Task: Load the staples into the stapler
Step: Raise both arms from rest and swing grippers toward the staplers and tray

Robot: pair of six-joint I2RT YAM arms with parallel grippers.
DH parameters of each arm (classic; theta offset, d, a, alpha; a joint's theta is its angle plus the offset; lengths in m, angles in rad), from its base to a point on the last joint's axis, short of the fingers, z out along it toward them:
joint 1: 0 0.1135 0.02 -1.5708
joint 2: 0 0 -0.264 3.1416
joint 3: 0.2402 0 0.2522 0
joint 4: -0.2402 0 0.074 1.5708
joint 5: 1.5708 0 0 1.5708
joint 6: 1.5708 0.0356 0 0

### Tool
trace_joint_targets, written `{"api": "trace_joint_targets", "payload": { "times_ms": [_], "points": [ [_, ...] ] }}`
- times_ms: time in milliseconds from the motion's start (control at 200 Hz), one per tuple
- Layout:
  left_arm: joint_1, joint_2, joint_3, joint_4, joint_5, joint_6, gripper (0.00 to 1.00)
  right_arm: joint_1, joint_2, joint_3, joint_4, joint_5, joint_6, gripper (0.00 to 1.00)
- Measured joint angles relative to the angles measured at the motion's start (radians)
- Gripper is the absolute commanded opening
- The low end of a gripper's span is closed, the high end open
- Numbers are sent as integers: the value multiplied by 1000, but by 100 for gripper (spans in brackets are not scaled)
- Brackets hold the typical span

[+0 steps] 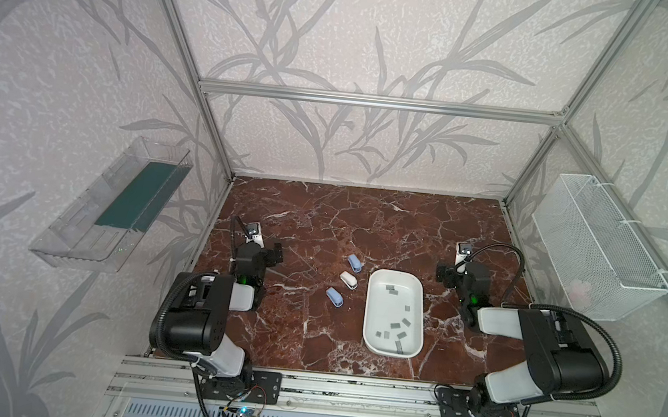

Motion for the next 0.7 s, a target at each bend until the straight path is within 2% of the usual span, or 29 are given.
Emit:
{"api": "trace_joint_targets", "payload": {
  "times_ms": [525, 700],
  "points": [
    [0, 0, 0, 0, 0, 0, 99, 4, 0, 0, 1, 0, -2, 99],
    [0, 0, 0, 0, 0, 0, 99, 27, -19, -20, 35, 42, -5, 99]
  ]
}}
